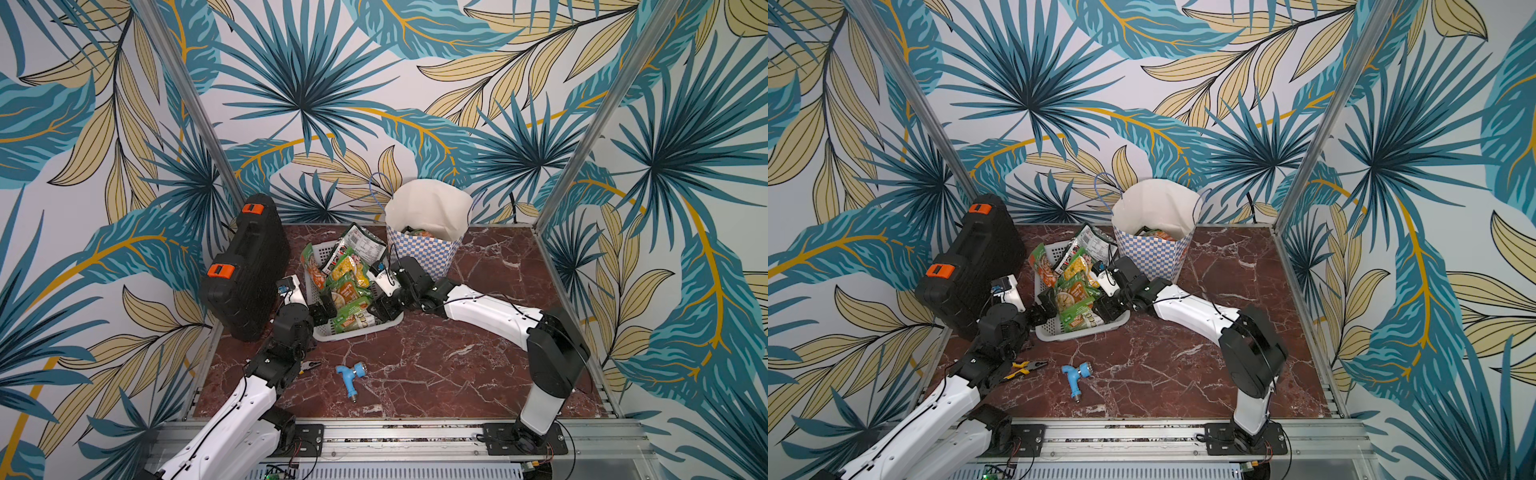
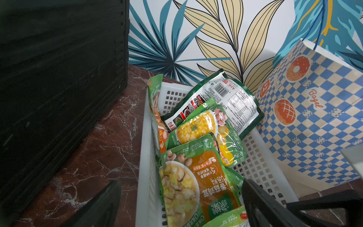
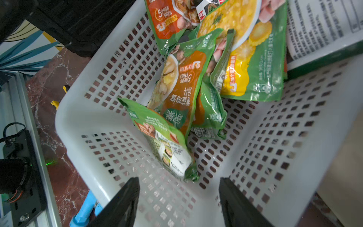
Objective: Place the condiment packets inside the bag
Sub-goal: Pick up the condiment packet from the storage box.
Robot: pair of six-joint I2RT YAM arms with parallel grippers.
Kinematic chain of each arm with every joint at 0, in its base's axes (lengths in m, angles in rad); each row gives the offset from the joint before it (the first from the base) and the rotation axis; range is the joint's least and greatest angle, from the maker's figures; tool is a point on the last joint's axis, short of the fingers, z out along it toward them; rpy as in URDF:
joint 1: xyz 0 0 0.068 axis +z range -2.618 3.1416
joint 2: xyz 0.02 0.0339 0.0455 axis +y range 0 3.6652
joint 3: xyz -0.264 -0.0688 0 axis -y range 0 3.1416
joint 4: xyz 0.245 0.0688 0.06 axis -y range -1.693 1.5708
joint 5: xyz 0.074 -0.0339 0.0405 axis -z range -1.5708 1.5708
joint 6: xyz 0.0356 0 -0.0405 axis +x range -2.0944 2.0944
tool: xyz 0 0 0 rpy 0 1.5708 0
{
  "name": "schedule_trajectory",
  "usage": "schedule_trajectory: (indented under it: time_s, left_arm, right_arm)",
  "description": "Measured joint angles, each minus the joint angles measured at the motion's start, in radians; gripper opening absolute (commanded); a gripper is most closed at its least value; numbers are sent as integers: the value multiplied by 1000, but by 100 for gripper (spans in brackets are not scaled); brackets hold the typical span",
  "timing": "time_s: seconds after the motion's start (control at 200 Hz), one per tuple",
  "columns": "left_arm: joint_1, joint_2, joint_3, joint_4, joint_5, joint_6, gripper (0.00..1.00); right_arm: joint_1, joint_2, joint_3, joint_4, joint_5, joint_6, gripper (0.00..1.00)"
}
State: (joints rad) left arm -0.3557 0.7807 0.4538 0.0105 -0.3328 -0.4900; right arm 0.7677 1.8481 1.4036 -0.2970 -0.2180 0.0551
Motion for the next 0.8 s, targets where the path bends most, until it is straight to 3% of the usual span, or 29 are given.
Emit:
schedule_trajectory:
  time_s: [0.13,0.285,0.621,0.696,0.796]
  left_arm:
    - [1,0,0,0,0,-2,100]
    - [2,0,0,0,0,-3,100]
    - [2,7,0,0,8,-15,100]
    - [2,7,0,0,8,-16,100]
    - [2,7,0,0,8,-16,100]
  right_arm:
    - [0,64,82,-30,-39,-45,61]
    - [0,114,165,-61,-89,-85,48]
    - [1,120,173,-100,-137,-124,20]
    - [3,120,173,-102,-139,-127,21]
    - [6,122,179,-109,-140,-140,36]
